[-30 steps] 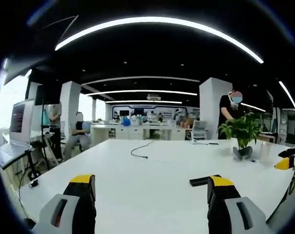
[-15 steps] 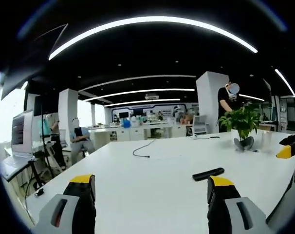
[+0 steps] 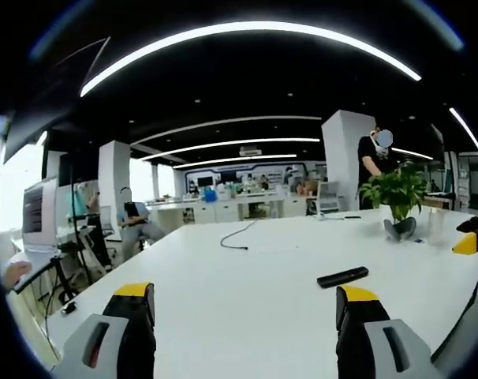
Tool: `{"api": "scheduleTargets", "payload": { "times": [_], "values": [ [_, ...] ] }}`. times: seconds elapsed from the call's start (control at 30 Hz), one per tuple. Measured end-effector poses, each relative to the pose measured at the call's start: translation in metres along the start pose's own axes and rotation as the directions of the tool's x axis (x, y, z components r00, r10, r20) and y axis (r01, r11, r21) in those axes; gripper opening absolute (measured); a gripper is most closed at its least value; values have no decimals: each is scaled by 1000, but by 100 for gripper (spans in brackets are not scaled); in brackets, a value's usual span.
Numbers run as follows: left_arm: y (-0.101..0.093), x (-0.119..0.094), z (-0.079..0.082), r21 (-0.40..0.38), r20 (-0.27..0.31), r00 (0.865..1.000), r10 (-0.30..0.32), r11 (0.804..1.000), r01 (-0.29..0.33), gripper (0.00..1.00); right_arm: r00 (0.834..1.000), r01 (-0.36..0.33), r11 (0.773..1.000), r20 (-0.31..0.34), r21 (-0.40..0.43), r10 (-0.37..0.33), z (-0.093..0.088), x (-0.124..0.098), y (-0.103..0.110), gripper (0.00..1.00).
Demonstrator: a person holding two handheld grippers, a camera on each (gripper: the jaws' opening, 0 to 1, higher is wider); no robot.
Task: Press the specified remote control buttons in sequence, fully releasing each button before pressing the next.
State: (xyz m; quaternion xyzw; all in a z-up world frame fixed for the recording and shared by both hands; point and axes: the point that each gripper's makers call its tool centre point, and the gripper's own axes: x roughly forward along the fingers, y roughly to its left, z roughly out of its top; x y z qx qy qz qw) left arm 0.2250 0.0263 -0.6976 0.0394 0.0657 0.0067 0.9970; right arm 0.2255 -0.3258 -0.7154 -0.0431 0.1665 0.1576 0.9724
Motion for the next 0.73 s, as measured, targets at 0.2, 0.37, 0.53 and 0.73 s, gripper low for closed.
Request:
{"api": "scheduleTargets", "payload": {
  "times": [0.2, 0.37, 0.53, 0.73],
  "values": [
    [-3, 1, -2, 20, -13, 1000, -11, 1000, 11, 98, 1000, -2, 1000, -1, 5, 2, 0, 0, 0, 85],
    [-7, 1, -2, 17, -14, 1000, -27, 999, 27, 98, 1000, -3, 1000, 4, 3, 3, 1, 1, 0, 86],
    [-10, 1, -1, 20, -11, 999, -42, 999, 42, 97, 1000, -11, 1000, -15, 9, 11, -2, 2, 1, 90],
    [-13, 1, -1, 38, -6, 998, -55, 998, 56, 97, 1000, -20, 1000, -8, -4, 20, -1, 3, 5, 90]
  ]
}}
